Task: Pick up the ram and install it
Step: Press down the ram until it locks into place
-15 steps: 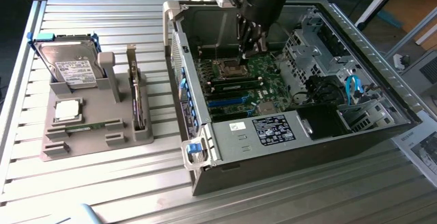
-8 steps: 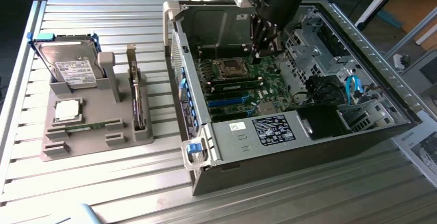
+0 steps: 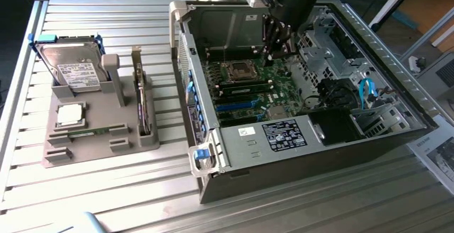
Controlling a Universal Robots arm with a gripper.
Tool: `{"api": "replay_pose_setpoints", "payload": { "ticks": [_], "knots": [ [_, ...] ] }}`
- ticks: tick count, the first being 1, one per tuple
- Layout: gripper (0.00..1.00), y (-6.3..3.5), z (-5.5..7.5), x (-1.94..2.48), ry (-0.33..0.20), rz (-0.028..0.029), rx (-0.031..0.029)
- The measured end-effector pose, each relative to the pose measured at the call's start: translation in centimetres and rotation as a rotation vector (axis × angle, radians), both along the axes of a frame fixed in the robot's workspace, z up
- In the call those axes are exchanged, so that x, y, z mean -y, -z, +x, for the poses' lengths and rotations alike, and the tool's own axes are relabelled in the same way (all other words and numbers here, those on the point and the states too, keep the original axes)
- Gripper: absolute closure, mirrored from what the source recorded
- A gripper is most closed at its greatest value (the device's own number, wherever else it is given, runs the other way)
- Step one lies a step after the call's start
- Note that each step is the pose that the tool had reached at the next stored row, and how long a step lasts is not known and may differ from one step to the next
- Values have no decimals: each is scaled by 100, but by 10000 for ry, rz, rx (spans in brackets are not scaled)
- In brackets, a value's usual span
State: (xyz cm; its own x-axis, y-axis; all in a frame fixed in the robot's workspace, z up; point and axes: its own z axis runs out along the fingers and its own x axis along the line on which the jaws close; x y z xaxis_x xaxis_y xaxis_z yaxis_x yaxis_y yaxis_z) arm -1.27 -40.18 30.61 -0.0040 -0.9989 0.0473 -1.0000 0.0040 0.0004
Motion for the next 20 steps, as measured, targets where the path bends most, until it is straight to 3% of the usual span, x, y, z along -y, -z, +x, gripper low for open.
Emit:
{"api": "replay_pose_setpoints", "payload": {
  "ticks": [12, 20],
  "knots": [
    [90, -205, 1, 0, 0, -19, -2],
    [90, -222, 1, 0, -1, -30, -2]
  ]
}}
